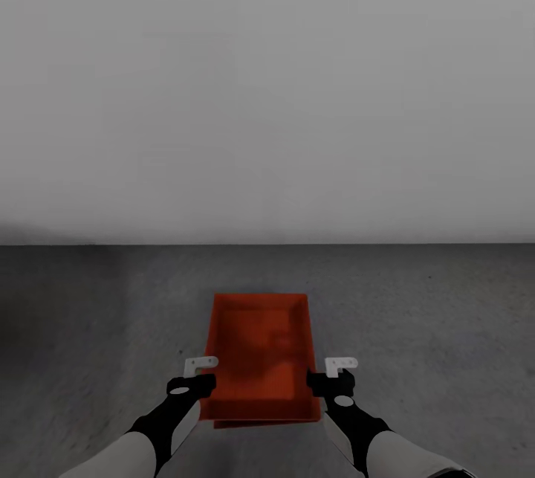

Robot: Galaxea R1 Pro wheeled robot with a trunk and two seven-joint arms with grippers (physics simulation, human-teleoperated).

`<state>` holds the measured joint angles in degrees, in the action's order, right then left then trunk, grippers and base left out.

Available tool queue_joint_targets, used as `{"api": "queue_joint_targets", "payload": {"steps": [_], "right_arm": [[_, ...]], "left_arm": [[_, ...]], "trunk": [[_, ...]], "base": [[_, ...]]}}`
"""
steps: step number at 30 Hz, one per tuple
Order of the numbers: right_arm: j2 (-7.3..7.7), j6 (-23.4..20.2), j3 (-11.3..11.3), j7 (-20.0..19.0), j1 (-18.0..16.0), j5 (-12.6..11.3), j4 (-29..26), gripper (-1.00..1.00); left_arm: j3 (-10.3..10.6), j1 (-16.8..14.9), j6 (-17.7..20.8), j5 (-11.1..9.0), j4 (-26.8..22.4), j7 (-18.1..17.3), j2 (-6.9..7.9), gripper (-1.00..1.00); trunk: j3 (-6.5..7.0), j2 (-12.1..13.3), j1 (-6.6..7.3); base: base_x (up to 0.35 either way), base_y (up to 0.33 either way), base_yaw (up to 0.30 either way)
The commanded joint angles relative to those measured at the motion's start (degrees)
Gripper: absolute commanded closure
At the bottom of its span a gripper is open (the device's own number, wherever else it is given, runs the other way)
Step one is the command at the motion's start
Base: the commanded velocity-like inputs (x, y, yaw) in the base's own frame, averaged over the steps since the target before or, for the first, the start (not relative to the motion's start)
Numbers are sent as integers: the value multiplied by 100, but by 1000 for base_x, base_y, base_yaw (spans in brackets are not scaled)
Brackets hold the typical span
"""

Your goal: Move the two storage containers from the living room to the garage. In the garage, place one container on the floor and stack the other container on top of it (either order is fine).

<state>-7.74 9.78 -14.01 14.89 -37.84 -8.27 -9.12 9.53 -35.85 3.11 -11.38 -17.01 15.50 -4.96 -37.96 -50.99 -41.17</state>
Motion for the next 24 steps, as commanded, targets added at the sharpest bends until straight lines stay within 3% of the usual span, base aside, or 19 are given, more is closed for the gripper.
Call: {"api": "queue_joint_targets", "payload": {"steps": [1,24], "right_arm": [[0,24,-49,23,-4,-61,6,-100],[0,24,-49,23,-4,-60,6,-100]], "left_arm": [[49,0,32,-48,-12,41,4,-100],[49,0,32,-40,-15,40,4,-100]], "trunk": [[14,38,22],[427,961,527]], "base": [[0,0,0],[0,0,0]]}}
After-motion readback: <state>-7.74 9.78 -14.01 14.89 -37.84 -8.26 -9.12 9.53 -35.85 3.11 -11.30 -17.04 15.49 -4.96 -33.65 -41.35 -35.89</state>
